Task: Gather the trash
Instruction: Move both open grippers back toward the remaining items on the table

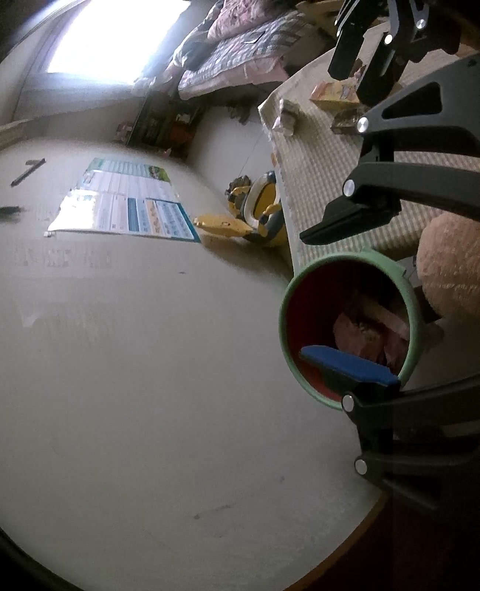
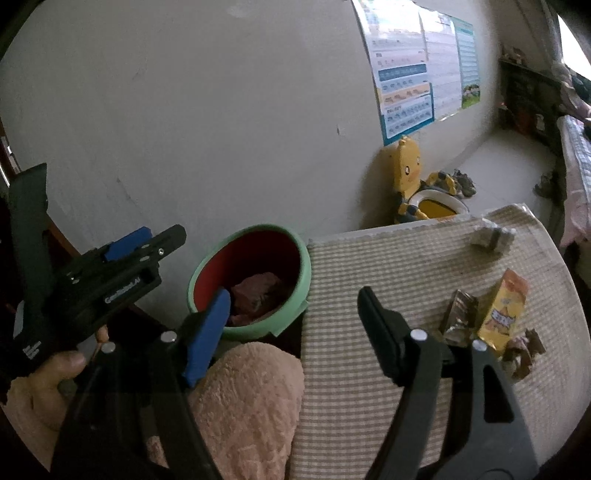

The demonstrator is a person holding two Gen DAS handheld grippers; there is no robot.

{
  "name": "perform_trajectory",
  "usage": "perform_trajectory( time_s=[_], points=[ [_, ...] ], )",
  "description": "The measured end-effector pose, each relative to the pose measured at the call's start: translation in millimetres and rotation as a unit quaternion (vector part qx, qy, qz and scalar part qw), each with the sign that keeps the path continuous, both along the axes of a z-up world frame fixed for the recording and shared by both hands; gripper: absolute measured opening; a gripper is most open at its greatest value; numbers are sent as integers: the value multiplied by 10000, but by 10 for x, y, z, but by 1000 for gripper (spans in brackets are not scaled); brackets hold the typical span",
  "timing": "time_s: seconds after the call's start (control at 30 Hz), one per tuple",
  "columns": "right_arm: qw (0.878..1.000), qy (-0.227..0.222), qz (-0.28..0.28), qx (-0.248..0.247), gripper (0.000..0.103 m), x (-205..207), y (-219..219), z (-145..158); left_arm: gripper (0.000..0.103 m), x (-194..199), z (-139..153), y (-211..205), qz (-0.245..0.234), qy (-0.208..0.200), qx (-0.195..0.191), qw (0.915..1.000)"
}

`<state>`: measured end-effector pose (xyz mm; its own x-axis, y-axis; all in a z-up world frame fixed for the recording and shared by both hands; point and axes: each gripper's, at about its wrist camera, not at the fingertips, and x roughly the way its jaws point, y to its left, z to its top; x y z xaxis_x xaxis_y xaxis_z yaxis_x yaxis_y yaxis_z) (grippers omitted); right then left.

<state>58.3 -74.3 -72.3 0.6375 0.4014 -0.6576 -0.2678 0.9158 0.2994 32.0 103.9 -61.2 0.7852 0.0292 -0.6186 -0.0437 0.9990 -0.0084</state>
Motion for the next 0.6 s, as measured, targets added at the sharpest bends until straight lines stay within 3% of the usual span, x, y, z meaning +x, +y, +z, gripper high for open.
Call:
perform_trajectory(
  time_s=[0.33,0.6],
  points=[
    [9990,127,-424,48,74,-165,-378,-101,54,-86,20,-303,-374,-74,-109,9992],
    [9944,543,-910,16,74,-314,-812,-419,54,-106,-72,-459,-560,-1,-65,9984]
  ],
)
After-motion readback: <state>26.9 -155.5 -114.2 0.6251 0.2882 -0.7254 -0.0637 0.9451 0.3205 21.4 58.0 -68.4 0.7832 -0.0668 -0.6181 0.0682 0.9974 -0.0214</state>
